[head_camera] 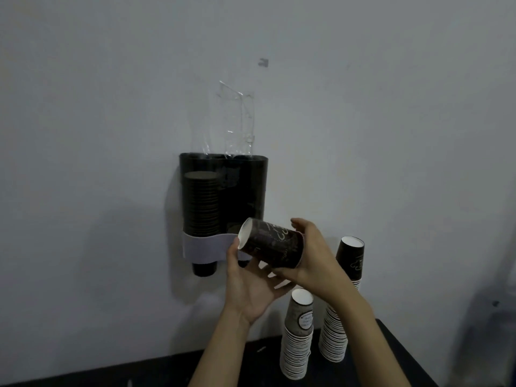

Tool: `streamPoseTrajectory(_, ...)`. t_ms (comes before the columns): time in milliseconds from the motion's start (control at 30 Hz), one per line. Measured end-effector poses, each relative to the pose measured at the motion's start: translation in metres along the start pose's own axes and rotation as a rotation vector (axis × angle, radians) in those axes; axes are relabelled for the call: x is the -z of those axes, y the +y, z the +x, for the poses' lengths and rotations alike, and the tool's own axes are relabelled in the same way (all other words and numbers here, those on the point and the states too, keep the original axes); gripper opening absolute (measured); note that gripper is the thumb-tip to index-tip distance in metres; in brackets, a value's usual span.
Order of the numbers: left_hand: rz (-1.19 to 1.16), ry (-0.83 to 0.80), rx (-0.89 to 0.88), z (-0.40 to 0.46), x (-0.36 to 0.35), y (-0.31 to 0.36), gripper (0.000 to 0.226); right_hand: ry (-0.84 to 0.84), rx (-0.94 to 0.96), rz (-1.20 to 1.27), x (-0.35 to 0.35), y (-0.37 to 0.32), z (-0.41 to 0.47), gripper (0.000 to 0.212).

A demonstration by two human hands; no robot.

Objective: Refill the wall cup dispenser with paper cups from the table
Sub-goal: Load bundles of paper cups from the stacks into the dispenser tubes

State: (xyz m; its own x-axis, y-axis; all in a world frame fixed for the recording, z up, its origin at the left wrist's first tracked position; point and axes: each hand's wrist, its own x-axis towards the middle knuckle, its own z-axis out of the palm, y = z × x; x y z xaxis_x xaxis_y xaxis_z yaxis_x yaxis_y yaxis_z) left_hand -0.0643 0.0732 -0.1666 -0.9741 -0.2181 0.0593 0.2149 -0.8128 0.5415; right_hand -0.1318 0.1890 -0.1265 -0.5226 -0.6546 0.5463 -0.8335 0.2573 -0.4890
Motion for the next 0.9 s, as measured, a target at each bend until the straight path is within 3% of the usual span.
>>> streamPoseTrajectory(67, -0.04, -0.028, -0.045, -0.011, 0.001, 0.004, 0.068, 0.084, 0.018, 0.018, 0.003, -0.012, -0.002, 0.098)
streamPoseTrajectory(133, -0.086, -0.081, -0.094, -0.018, -0.001, 0.01, 0.06, 0.129, -0.049, 0.195, 0.001, -0.019, -0.004, 0.099)
streamPoseTrajectory(233, -0.003, -0.114, -0.115, -0.027, -0.014, 0.02, 0.063, 0.017, -0.146, 0.559, -0.009, -0.034, -0.004, 0.078)
streamPoseTrajectory(367, 0.12, 0.01, -0.144, -0.038, -0.021, 0.041, 0.07, 0.074, -0.078, 0.693, -0.002, -0.065, 0.018, 0.059)
streamPoseTrajectory(467, 0.154, 0.221, -0.147, -0.045, -0.009, 0.058, 0.067, 0.191, 0.008, 0.665, 0.025, -0.1, 0.068, 0.063)
streamPoseTrajectory(533, 0.17, 0.379, -0.102, -0.047, 0.005, 0.064, 0.064, 0.206, 0.049, 0.549, 0.044, -0.123, 0.113, 0.072)
streamPoseTrajectory(633, 0.209, 0.5, -0.023, -0.05, 0.028, 0.069, 0.06, 0.109, 0.023, 0.154, 0.053, -0.153, 0.176, 0.096)
streamPoseTrajectory(767, 0.196, 0.582, 0.024, -0.048, 0.049, 0.074, 0.051, -0.099, 0.043, -0.348, 0.027, -0.166, 0.221, 0.089)
streamPoseTrajectory(900, 0.119, 0.616, 0.046, -0.042, 0.062, 0.08, 0.053, -0.357, -0.021, -0.599, -0.004, -0.155, 0.229, 0.085)
